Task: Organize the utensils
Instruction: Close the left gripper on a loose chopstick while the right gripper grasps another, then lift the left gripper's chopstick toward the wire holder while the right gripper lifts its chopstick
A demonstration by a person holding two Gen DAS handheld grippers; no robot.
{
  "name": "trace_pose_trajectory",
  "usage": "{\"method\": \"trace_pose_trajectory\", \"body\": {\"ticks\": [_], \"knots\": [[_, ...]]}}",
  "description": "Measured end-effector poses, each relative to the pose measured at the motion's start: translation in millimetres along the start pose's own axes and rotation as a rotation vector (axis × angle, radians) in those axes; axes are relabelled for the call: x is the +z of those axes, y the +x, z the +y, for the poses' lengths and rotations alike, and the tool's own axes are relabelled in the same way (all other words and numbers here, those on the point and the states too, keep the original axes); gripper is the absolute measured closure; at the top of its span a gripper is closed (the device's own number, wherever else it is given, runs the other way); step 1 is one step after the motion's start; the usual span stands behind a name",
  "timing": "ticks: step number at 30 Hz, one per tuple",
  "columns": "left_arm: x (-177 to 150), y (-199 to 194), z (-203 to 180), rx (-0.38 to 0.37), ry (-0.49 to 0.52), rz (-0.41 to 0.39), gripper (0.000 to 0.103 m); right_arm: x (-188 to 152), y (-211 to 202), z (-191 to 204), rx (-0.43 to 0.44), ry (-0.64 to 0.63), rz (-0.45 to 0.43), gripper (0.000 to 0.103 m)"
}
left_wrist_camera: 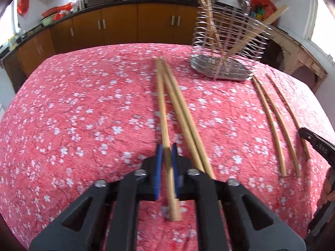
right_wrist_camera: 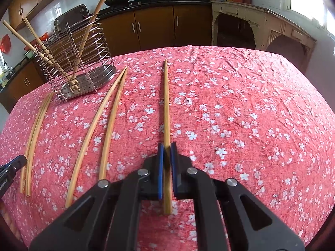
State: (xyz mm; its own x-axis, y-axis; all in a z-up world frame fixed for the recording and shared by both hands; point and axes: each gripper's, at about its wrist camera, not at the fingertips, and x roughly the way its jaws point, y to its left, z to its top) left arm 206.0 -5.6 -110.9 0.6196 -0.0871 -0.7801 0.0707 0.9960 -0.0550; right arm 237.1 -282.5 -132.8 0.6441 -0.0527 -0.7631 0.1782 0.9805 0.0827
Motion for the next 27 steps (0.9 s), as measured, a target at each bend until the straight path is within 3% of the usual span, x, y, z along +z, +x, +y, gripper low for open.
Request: {"method": "trace_pose_trajectory", "body": {"ticks": [6, 27], "knots": [[10, 5, 39, 0.062, -0.070, -0.016, 0.096, 0, -6, -14, 0.004, 0.015, 0.000, 0.095], [6, 0, 68, -0.029, -0.108, -0.027, 0.095, -2, -10, -29, 0.027, 0.039, 0.002, 0.095]]}}
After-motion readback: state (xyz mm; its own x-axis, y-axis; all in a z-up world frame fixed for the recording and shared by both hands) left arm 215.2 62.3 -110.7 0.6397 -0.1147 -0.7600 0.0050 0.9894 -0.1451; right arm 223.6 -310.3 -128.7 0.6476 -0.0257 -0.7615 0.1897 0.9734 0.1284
